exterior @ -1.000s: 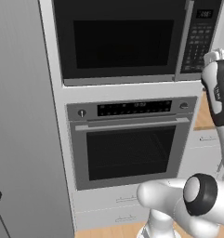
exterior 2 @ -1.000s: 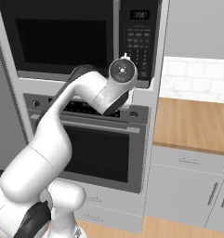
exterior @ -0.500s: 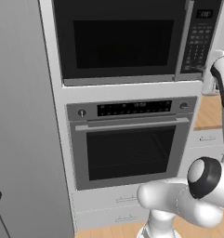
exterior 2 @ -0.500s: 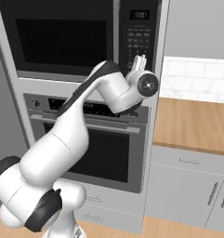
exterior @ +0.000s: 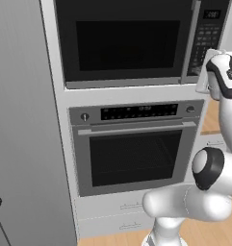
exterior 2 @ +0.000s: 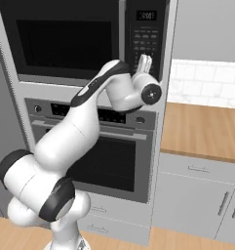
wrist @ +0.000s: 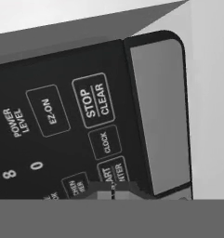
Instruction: Pick the tomato from the sink and place it in the bowl. Then pick the bowl and place it in the microwave. Then close the microwave door and press the start button.
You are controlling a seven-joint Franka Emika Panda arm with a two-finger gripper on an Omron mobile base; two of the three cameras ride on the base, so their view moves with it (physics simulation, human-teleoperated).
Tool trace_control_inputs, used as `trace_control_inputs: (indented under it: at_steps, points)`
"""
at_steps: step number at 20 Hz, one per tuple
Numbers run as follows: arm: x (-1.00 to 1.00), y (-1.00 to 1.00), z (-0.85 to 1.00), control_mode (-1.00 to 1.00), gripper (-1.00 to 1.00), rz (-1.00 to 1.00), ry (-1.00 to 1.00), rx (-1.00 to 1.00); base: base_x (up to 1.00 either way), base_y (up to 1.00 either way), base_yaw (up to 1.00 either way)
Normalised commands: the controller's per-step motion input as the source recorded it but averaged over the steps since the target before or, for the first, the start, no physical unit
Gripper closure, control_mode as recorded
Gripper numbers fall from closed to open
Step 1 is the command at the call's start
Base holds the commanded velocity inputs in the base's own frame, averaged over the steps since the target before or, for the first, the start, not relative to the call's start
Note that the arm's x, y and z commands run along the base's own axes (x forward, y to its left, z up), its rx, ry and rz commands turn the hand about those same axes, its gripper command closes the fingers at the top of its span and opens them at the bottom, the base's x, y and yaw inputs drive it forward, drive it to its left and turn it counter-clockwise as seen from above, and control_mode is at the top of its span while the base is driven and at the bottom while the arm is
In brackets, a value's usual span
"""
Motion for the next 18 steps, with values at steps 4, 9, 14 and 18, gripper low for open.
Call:
trace_control_inputs:
  at_steps: [4, 9, 14, 18]
  points:
    - [0.51, 0.00, 0.00, -1.00, 1.00, 0.00, -0.07, 0.00, 0.00, 0.00, 0.00]
    - [0.50, 0.00, 0.00, -1.00, 1.00, 0.00, -0.04, 0.00, 0.00, 0.00, 0.00]
    - [0.17, 0.00, 0.00, -1.00, 1.00, 0.00, -0.06, 0.00, 0.00, 0.00, 0.00]
    - [0.23, 0.00, -0.07, -1.00, 1.00, 0.00, -0.02, 0.00, 0.00, 0.00, 0.00]
